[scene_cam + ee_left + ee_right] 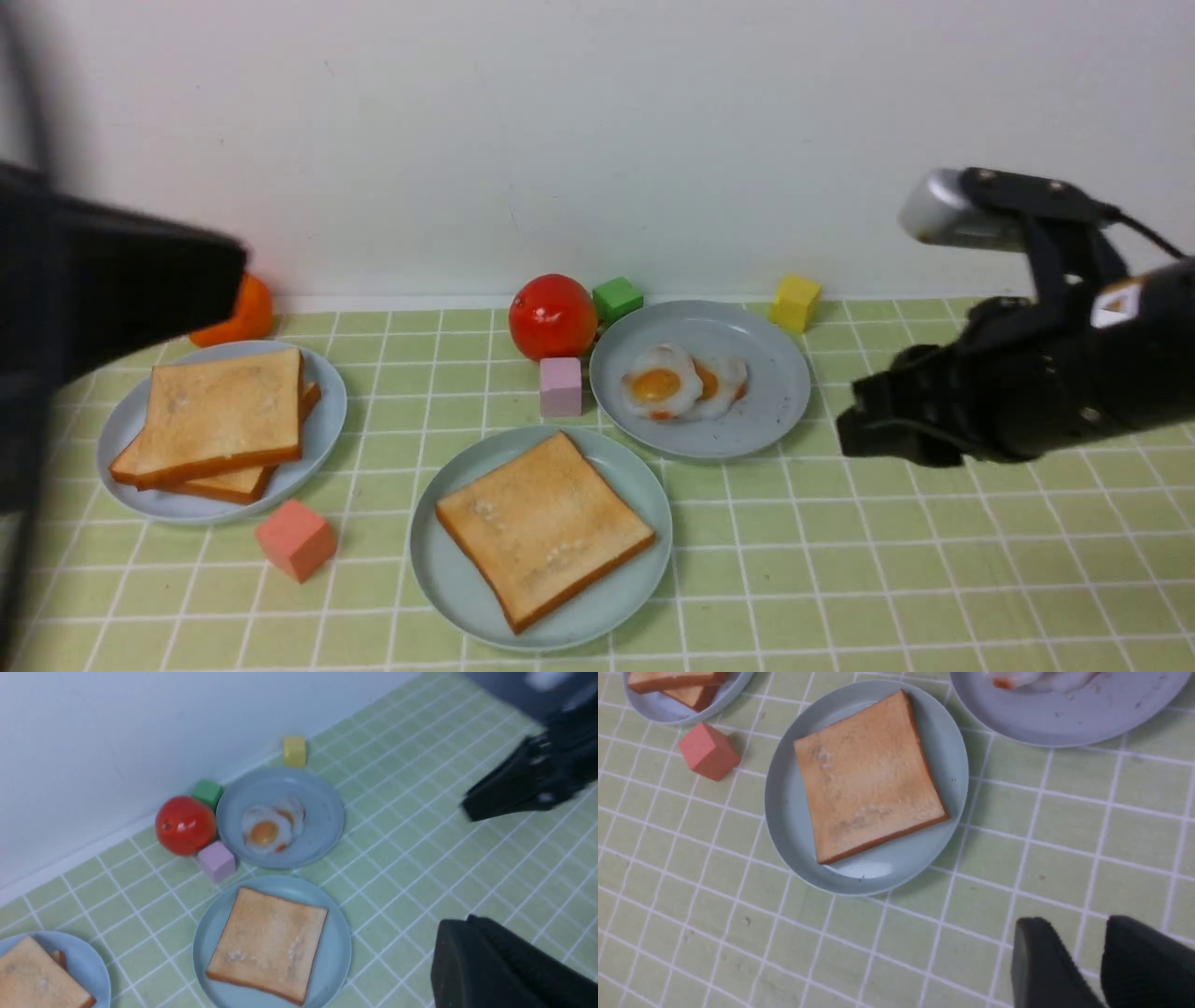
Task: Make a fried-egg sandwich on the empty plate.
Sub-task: Use the right arm to grab a fried egg
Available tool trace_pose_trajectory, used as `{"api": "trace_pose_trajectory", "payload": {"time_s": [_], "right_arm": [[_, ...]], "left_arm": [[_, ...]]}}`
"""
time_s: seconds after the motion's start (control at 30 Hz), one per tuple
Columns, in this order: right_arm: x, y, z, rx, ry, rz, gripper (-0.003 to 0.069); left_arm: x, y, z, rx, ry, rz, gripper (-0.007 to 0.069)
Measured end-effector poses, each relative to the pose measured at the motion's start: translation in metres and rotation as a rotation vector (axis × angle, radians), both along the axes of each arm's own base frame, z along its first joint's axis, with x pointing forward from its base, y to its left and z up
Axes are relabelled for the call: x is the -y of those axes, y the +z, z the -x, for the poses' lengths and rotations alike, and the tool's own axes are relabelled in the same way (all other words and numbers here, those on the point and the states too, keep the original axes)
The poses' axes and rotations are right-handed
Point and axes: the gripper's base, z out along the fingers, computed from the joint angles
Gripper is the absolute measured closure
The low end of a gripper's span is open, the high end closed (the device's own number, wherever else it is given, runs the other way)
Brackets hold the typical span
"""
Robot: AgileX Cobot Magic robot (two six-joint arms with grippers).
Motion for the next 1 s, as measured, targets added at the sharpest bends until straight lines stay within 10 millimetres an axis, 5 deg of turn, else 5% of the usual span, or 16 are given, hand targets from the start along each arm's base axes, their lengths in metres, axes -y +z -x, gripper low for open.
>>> {"api": "trace_pose_trajectory", "payload": {"time_s": [0.1,0.27,0.6,0.8,1.0], "right_arm": [[-0.018,-0.017,-0.038,-0.067,-0.017,-0.023,0.0374],[-0.039,-0.044,-0.089,-0.134,-0.039,-0.047,0.0346],[-0.028,-0.086,-0.157,-0.245,-0.196,-0.173,0.0340],[-0.039,-0.117,-0.191,-0.262,-0.215,-0.194,0.0330],[-0.043,-0.133,-0.205,-0.271,-0.214,-0.192,0.0316]], "left_arm": [[-0.027,-0.027,0.031,0.074,0.020,0.134,0.0638],[-0.040,-0.060,0.042,0.071,0.067,0.200,0.0638],[-0.039,-0.063,0.041,0.069,0.071,0.218,0.0638],[-0.035,-0.065,0.036,0.046,0.073,0.199,0.0638],[-0.032,-0.066,0.033,0.037,0.074,0.192,0.0638]]}}
